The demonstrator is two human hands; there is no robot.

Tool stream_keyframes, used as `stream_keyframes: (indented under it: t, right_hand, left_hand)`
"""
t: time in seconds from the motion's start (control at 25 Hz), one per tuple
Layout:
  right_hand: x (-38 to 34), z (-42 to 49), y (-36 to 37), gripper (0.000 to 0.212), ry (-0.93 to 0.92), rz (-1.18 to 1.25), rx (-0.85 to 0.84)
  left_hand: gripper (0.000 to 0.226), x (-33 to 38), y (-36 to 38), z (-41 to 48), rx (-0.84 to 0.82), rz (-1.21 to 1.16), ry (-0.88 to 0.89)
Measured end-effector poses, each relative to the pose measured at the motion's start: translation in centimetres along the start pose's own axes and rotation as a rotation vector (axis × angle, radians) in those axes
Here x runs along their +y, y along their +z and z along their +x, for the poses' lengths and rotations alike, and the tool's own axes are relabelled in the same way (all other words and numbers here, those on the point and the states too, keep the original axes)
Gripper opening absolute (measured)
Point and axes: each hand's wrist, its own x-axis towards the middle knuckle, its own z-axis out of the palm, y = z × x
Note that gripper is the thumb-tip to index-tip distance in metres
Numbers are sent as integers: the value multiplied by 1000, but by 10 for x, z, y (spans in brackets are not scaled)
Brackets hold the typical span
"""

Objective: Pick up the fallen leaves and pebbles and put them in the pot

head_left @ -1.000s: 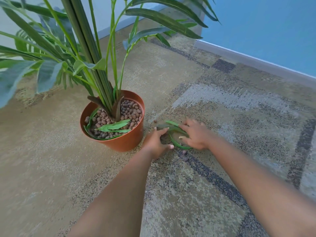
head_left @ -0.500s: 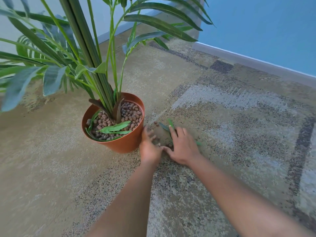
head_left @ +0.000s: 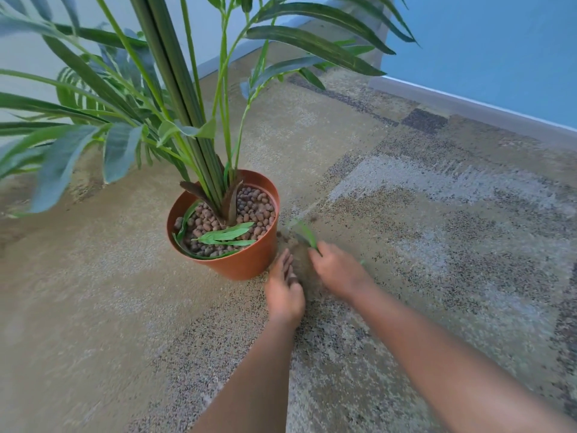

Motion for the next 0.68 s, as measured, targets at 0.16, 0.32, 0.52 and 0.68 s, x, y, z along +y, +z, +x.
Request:
stream_keyframes:
  t: [0.16, 0.32, 0.52, 0.68]
  right_hand:
    - [1, 18, -43, 21, 529, 468, 286]
    - [-49, 73, -106, 13, 521, 864, 423]
    - [-127, 120, -120, 23, 321, 672, 283]
    - [-128, 130, -118, 28, 410, 610, 245]
  left_hand:
    - [56, 2, 0, -2, 15, 102, -5]
    - [50, 3, 2, -3, 46, 167, 19]
    - [31, -3, 3, 1, 81, 119, -38]
    - [28, -8, 3, 2, 71, 112, -116]
